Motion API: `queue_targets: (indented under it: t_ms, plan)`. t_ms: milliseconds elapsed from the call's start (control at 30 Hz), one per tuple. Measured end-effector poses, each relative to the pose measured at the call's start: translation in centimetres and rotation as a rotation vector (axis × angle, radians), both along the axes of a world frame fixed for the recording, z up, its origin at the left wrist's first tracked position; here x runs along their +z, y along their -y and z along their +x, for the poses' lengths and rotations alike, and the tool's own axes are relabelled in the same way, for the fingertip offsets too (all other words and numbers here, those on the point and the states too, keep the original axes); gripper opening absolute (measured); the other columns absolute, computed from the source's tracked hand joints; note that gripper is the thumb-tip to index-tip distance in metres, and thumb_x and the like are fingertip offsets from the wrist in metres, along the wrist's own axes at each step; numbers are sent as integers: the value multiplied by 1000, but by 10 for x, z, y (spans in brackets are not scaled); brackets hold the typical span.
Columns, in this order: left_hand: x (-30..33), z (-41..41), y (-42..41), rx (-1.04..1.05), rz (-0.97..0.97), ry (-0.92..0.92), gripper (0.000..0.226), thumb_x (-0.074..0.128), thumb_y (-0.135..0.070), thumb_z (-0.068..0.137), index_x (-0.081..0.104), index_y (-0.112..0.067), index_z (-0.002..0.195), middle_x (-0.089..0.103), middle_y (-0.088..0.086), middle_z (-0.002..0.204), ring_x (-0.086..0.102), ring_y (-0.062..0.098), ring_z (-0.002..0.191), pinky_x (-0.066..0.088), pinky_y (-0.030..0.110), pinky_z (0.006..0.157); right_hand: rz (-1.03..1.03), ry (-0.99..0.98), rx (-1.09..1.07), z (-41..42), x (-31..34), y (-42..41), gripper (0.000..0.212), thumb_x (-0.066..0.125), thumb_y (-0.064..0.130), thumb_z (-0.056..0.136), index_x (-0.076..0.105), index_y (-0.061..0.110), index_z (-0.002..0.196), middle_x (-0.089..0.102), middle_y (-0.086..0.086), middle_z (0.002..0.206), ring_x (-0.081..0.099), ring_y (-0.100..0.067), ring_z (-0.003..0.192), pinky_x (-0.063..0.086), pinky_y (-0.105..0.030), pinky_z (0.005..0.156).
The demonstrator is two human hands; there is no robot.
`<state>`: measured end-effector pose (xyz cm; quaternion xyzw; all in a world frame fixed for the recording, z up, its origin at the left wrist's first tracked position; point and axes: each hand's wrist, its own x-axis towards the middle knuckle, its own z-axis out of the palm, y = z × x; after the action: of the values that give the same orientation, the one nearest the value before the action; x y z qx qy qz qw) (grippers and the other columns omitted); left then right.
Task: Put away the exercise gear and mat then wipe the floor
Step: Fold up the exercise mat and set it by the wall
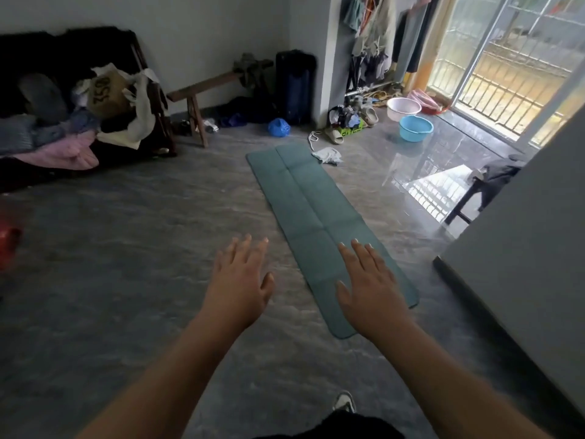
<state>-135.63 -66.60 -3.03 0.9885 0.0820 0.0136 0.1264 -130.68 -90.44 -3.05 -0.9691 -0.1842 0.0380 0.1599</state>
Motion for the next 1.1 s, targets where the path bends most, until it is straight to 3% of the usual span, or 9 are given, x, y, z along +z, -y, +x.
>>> queue_targets:
  t_ms: [100, 233, 433, 800, 1100]
  plan:
    - [-4, 32, -38, 4, 2, 31, 67, 47, -42, 93, 25, -22, 154, 25, 12, 160, 19, 35, 147, 20, 53, 118, -12, -11, 20, 29, -2, -36, 68, 40, 43, 99, 10, 27, 157, 8, 0, 166, 3, -21, 152, 10, -42, 123]
    - [-13, 90, -89, 17, 22, 40, 67, 38, -47, 92, 27, -23, 153, 27, 12, 159, 20, 35, 147, 22, 53, 117, -14, 9, 42, 92, -12, -83, 68, 40, 43, 98, 10, 28, 157, 9, 1, 165, 2, -20, 152, 11, -42, 123]
    - [-22, 204, -168, 60, 52, 6, 65, 40, -45, 98, 17, -25, 155, 17, 9, 163, 10, 31, 150, 11, 49, 121, 54, -30, 63, 222, -30, -164, 68, 40, 43, 98, 10, 29, 157, 7, 2, 165, 0, -19, 152, 12, -43, 123]
    - [-32, 379, -299, 40, 64, -14, 64, 40, -46, 97, 18, -27, 155, 17, 6, 163, 9, 29, 150, 12, 50, 120, -68, -35, 151, 407, -23, -294, 65, 36, 46, 99, 11, 28, 156, 8, 0, 166, 3, -22, 152, 11, -41, 121]
    - [-68, 567, -428, -166, 25, -79, 65, 43, -46, 97, 20, -26, 154, 19, 7, 162, 13, 31, 149, 16, 49, 120, -47, -86, -139, 534, -60, -395, 67, 40, 45, 98, 12, 29, 156, 9, 1, 166, 3, -21, 152, 11, -41, 122]
